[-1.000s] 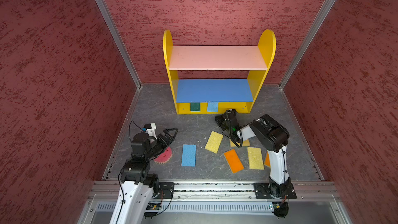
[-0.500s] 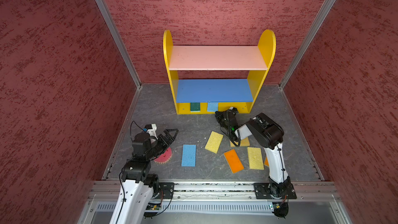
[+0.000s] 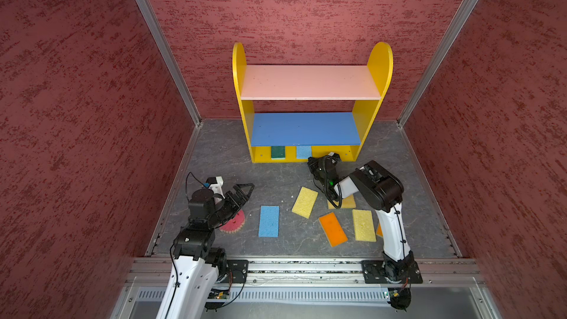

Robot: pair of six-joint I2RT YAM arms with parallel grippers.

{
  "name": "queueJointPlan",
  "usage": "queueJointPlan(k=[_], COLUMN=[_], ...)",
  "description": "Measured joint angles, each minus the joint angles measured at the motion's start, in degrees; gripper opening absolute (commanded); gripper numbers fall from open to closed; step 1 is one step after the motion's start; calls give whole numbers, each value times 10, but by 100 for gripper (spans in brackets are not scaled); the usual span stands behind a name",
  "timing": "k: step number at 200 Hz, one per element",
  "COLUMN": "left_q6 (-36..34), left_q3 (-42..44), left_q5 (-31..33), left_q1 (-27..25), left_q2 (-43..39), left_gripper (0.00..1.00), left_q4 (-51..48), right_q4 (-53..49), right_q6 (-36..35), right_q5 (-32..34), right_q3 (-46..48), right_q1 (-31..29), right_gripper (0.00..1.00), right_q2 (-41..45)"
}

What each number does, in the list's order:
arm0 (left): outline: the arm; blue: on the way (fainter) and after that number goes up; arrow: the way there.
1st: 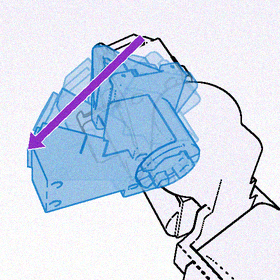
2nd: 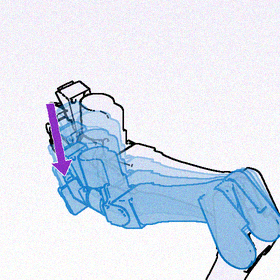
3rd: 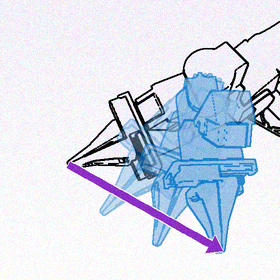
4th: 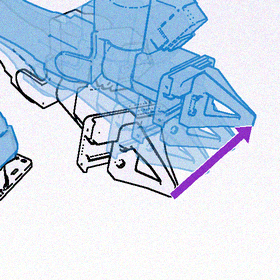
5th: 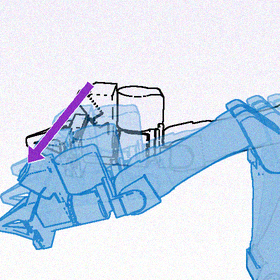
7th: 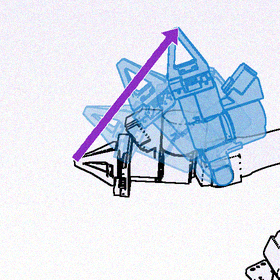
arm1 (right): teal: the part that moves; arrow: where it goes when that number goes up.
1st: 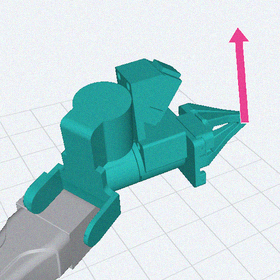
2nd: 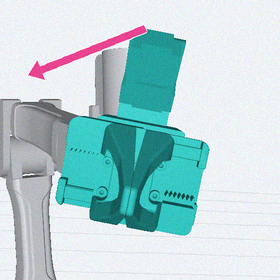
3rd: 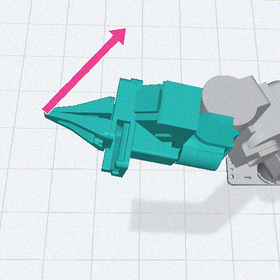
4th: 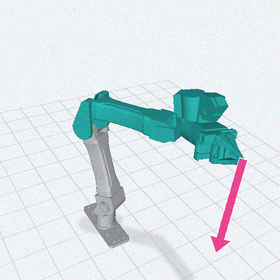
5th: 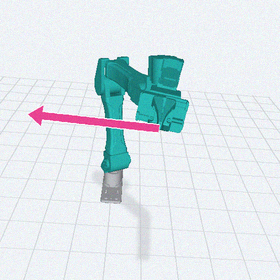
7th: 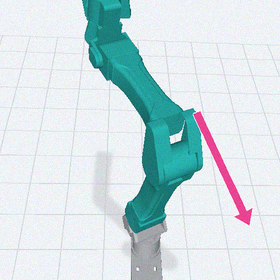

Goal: Place and organize the cleaning sponges onto the shelf
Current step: 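Move the right gripper back toward the shelf front near the sponges, then reach the left gripper down onto the large blue sponge while the right draws back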

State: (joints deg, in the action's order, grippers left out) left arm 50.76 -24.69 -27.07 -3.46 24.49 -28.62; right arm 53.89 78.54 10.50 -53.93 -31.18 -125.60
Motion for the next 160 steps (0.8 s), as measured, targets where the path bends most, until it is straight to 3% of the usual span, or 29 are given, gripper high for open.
queueJointPlan(k=[43, 82, 113, 160], left_q6=[0, -6, -24, -83], left_q3=[0, 0, 0, -5], left_q5=[-1, -11, -24, -24], left_q1=[0, 1, 1, -8], left_q2=[0, 16, 49, 104], left_gripper=[100, 99, 98, 96], left_q4=[0, 3, 6, -33], right_q4=[-41, -114, -201, -398], right_q6=[-39, -108, -148, -207], right_q5=[-7, -13, -18, -32], right_q3=[19, 83, 105, 110], right_q1=[-1, -3, -4, -20], right_gripper=[0, 0, 8, 25], right_q2=[34, 191, 333, 455])
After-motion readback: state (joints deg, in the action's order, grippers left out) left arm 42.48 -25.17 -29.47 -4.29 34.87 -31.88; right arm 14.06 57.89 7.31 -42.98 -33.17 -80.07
